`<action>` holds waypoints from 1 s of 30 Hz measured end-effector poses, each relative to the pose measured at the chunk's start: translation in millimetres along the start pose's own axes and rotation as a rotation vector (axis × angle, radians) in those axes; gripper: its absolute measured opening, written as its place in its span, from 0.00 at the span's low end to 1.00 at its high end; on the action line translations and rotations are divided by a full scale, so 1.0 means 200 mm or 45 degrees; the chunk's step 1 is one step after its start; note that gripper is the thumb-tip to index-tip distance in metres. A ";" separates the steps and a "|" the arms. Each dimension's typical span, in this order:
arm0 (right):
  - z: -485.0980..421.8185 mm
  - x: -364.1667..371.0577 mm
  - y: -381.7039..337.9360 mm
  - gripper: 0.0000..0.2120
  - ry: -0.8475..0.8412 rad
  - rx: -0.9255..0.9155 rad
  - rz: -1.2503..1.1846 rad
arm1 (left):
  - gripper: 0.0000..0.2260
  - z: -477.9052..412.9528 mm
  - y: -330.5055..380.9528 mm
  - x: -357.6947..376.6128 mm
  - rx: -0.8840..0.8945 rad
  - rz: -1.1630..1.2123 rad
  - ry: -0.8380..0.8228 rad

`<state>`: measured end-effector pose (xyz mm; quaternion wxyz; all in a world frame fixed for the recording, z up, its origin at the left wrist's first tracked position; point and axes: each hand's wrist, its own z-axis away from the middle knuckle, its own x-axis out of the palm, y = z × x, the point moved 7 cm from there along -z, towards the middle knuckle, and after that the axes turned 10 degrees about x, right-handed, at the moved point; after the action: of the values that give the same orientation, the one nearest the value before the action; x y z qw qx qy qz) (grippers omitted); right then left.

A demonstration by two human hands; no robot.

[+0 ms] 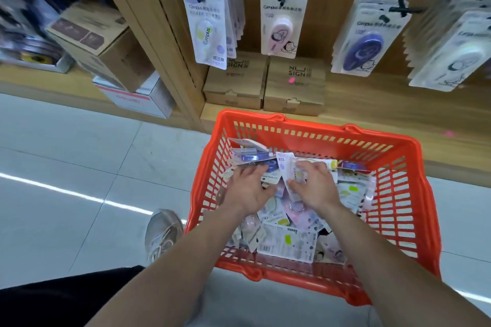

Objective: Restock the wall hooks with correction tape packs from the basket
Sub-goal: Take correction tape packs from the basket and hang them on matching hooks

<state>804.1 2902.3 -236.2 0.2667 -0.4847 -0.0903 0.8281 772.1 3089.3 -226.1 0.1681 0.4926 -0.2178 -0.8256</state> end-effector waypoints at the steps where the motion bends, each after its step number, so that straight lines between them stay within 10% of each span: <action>1: -0.01 0.00 0.00 0.29 0.010 0.009 -0.040 | 0.30 -0.01 0.00 0.01 -0.009 0.004 -0.005; 9: -0.06 0.09 0.00 0.30 -0.156 0.058 -0.264 | 0.08 -0.05 -0.03 -0.02 -0.139 0.170 0.155; 19: -0.03 0.11 0.03 0.28 -0.331 0.038 -0.642 | 0.21 0.00 0.02 0.04 -0.245 0.756 0.273; 25: 0.07 0.01 0.07 0.34 -0.278 0.152 -0.937 | 0.07 0.07 0.06 0.00 -0.179 0.783 0.247; 30: 0.18 -0.12 0.06 0.17 -0.324 0.121 -1.060 | 0.10 0.18 0.10 -0.14 -0.249 1.010 0.379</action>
<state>777.7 2884.7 -204.2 0.5864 -0.2885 -0.2720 0.7064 754.0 3092.9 -180.7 0.5477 0.4663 -0.2842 -0.6339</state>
